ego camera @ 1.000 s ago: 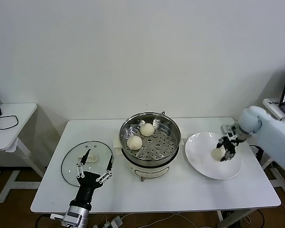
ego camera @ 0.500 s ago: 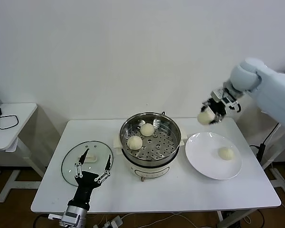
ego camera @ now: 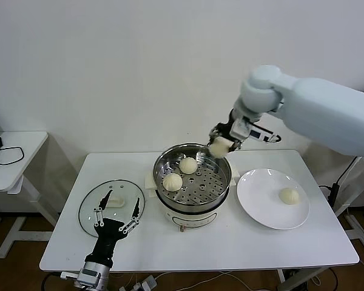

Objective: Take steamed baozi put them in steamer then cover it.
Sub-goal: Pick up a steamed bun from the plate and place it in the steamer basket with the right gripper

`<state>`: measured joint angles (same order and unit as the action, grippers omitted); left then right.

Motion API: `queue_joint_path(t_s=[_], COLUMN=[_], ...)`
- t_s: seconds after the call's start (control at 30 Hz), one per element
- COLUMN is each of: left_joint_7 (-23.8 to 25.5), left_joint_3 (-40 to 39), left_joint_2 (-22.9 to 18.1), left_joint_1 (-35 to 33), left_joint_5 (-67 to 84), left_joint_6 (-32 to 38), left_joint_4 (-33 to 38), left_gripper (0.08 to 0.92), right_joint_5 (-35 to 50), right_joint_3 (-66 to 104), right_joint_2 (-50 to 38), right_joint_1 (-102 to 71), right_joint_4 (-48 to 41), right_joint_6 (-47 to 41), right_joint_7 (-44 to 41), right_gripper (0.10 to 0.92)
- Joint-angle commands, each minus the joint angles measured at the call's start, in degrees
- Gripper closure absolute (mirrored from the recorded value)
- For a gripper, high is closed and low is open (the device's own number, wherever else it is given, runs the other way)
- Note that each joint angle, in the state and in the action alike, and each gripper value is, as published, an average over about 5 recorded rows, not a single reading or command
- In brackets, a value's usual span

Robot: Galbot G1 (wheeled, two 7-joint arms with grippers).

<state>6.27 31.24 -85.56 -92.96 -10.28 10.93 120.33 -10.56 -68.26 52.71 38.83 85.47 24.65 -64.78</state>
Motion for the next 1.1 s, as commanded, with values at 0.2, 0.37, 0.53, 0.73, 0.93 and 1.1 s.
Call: queue_joint_path(t_s=[0.2, 0.37, 0.53, 0.73, 0.93, 1.1], left_joint_7=[0.1, 0.1, 0.1, 0.3, 0.7, 0.9], left_joint_3=[0.1, 0.1, 0.2, 0.7, 1.6, 1.9], left_joint_2=[0.1, 0.2, 0.2, 0.2, 0.3, 0.4], left_joint_1=[0.4, 0.6, 0.7, 1.0, 1.1, 1.5], left_joint_5=[0.1, 0.1, 0.2, 0.5, 1.2, 1.4], left_joint_6=[0.0, -0.1, 0.0, 0.0, 0.1, 0.1], left_joint_4=[-0.9, -1.3, -1.6, -2.2, -2.9, -3.3], left_gripper=[0.177, 0.177, 0.177, 0.177, 0.177, 0.177], right_joint_5=[-4.0, -4.2, -4.3, -5.5, -5.6, -5.6], right_joint_3=[-5.4, -5.4, -5.4, -5.0, -4.9, -4.9], right_joint_2=[3.7, 4.3, 5.6, 8.0, 9.9, 10.9], right_joint_1=[-3.2, -5.2, -6.5, -8.5, -9.9, -10.5], right_joint_4=[5.7, 5.7, 4.8, 2.4, -0.1, -1.8], right_joint_6=[8.0, 7.8, 7.6, 7.2, 6.7, 6.3], right_joint_7=[5.6, 5.9, 5.9, 5.5, 4.6, 4.2], right_gripper=[0.355, 0.355, 0.355, 0.355, 0.355, 0.351])
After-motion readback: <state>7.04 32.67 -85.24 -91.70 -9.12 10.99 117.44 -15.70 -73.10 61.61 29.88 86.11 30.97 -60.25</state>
